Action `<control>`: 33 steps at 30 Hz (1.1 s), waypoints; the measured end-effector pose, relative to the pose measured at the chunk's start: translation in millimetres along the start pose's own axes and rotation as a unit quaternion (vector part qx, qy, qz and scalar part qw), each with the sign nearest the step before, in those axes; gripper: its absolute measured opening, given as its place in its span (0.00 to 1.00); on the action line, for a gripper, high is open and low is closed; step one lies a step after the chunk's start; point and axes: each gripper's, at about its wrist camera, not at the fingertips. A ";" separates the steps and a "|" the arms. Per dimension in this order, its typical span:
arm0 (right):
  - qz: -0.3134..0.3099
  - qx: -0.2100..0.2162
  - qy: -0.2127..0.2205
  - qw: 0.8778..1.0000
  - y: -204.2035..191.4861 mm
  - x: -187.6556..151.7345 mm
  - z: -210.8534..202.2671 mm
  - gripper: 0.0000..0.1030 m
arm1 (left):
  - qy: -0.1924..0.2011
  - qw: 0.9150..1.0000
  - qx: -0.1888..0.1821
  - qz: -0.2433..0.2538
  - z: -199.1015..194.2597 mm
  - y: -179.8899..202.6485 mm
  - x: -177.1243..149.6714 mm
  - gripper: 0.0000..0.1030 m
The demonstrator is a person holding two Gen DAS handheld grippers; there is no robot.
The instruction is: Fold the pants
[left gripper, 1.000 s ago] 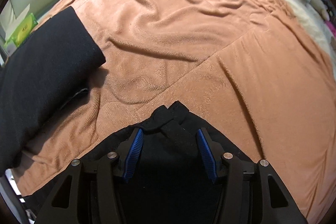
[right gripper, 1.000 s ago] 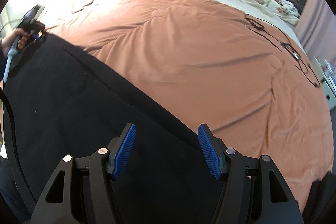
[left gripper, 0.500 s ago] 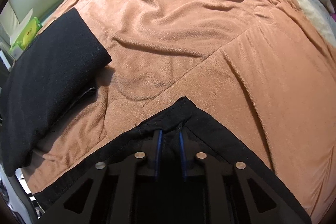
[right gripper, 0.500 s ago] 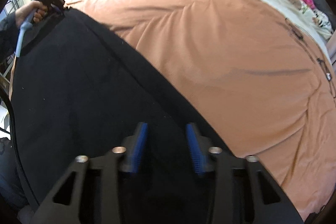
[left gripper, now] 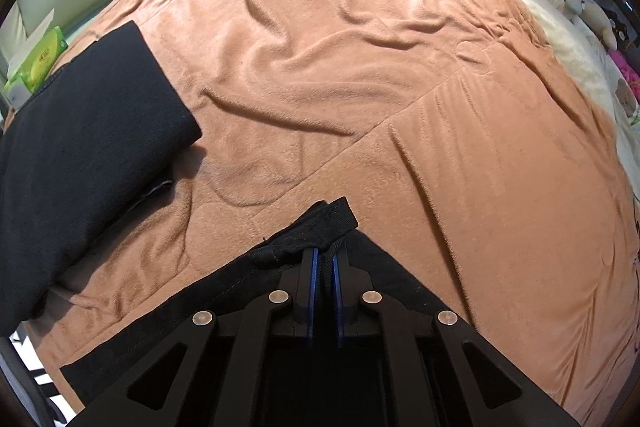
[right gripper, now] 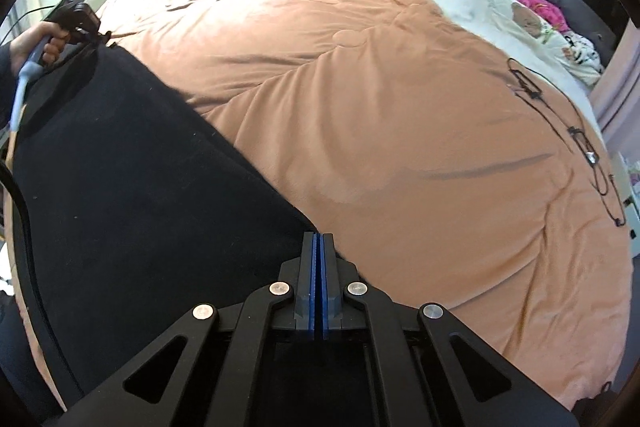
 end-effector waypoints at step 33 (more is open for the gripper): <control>-0.055 0.106 0.010 0.993 -85.3 84.1 70.5 0.41 | 0.004 0.991 -0.086 0.107 -44.3 -51.7 -61.6 0.48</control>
Point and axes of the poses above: each gripper's, at about its wrist camera, not at the fingertips, and z roughly the way its jaws point, y to its right, x to its top, and after that the axes turned 3 degrees about -z, right-handed
